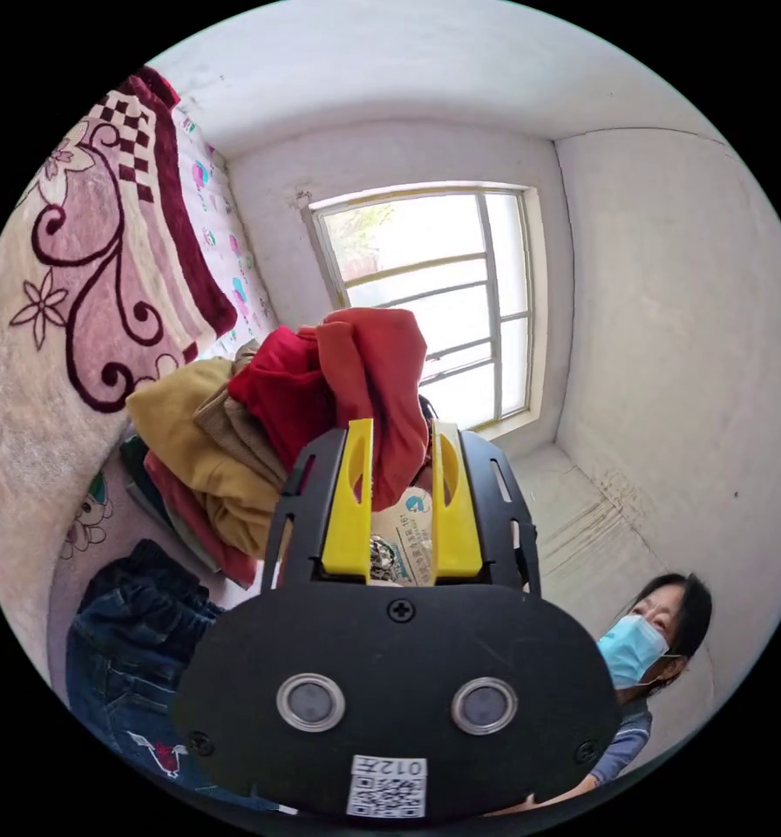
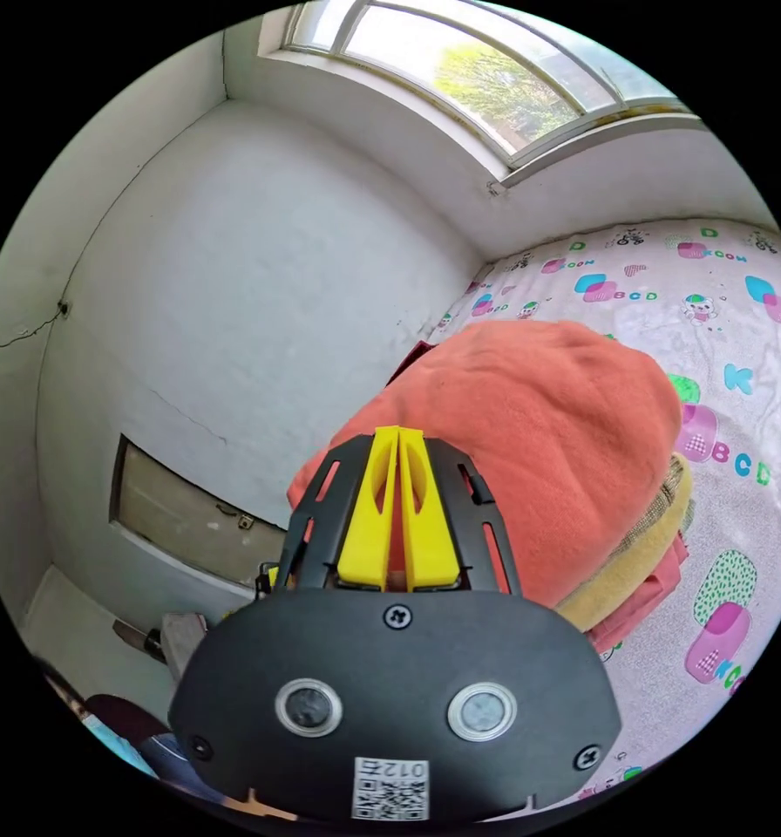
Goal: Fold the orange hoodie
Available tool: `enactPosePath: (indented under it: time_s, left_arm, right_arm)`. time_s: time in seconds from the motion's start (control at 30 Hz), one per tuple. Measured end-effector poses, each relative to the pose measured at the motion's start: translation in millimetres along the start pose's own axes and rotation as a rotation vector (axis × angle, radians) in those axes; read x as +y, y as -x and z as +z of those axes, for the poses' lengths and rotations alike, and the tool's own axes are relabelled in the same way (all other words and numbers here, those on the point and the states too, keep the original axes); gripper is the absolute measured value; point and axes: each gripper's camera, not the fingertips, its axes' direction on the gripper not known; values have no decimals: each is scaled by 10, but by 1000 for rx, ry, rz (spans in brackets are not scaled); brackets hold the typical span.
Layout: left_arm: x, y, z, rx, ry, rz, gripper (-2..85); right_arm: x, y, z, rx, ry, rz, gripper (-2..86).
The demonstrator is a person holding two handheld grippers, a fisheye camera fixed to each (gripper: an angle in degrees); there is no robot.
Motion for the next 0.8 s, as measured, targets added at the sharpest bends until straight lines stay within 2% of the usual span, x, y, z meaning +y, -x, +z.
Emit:
enactPosePath:
  time_s: [0.3,0.6,0.7,0.77,0.8]
  left_arm:
    - [1351,-85,-360,0,75,-52,84]
    - [2751,-456,-439,-102,107,-22,25]
    - [3181,-834,-360,-248,84,126,7]
    - [3560,-1361,-186,-520,60,355,3]
    - [3673,-1513,-120,-584,51,427,3]
  right_arm:
    - [-13,915,-214,49,-6,-74,7]
    - [170,1881,-1025,70,-93,-176,6]
    - [369,2502,-1434,217,-110,-330,6]
    - [730,3203,-1773,472,-120,-583,5]
    - [865,3376,-1852,539,-123,-657,5]
